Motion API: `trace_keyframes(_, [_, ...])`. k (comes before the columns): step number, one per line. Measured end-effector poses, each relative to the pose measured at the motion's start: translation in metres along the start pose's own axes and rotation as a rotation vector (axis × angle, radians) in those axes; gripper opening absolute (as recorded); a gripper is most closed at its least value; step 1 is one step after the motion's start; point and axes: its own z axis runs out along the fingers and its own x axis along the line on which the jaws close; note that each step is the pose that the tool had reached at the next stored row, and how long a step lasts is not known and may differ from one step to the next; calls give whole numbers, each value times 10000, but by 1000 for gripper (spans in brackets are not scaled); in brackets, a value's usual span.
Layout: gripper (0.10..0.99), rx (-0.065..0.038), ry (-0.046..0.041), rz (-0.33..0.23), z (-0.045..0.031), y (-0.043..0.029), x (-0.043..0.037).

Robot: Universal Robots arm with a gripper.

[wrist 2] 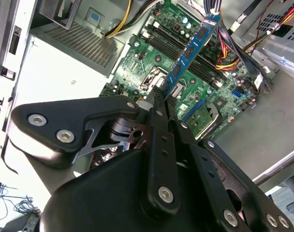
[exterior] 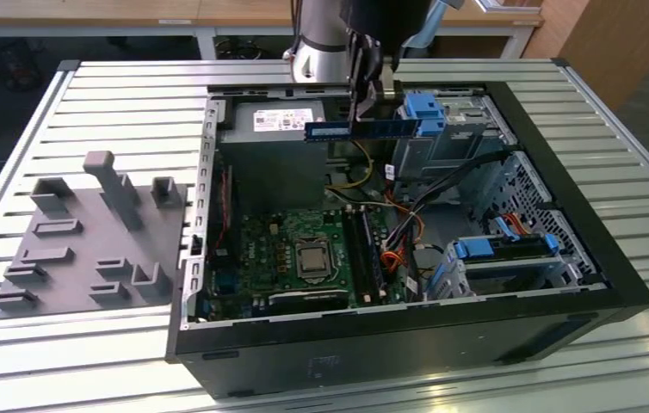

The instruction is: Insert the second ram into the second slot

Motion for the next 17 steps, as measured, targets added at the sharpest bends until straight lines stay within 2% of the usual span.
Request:
trace_keyframes(7, [137, 1, 14, 203, 0, 0, 6])
trace_keyframes(17, [137, 23, -28, 1883, 12, -1, 6])
